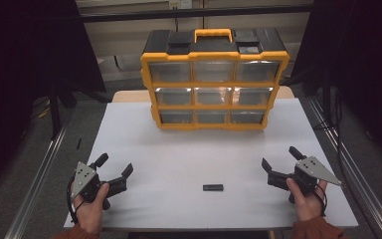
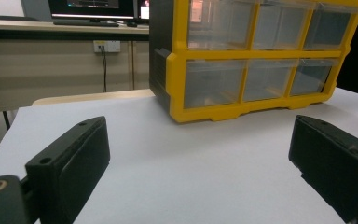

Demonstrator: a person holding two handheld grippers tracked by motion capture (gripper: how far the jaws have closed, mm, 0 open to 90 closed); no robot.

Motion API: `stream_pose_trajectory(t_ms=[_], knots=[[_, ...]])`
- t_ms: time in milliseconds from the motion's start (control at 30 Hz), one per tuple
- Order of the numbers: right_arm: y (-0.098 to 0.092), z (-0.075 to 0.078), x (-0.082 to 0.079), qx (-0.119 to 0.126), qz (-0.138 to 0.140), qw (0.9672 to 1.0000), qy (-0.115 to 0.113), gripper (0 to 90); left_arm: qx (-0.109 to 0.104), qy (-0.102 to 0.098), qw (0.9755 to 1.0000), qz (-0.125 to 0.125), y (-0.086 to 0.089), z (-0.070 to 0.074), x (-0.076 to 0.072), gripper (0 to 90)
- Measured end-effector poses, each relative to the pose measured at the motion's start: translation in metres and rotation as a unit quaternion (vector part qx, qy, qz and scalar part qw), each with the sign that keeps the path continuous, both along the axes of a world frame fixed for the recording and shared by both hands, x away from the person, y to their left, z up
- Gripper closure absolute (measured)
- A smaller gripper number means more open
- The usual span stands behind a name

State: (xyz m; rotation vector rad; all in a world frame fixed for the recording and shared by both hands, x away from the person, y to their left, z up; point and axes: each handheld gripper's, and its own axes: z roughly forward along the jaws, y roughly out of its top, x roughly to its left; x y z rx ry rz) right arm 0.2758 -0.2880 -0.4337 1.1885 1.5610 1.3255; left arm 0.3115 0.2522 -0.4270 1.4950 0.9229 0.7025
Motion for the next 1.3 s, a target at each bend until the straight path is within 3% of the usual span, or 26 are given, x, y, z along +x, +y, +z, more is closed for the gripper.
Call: stream_pose_trajectory(t_ms=[733, 1300], knots=[[0.002, -0.001, 0.0, 0.002, 0.006, 1.0, -0.001, 0.2, 0.004, 0.002, 1.0, 0.001, 0.0, 0.0, 0.0, 2.6], [0.018, -0.002, 0.008, -0.024, 0.026, 0.9994, -0.002, 0.0, 0.005, 0.003, 1.0, -0.003, -0.001, -0.001, -0.001, 2.6]])
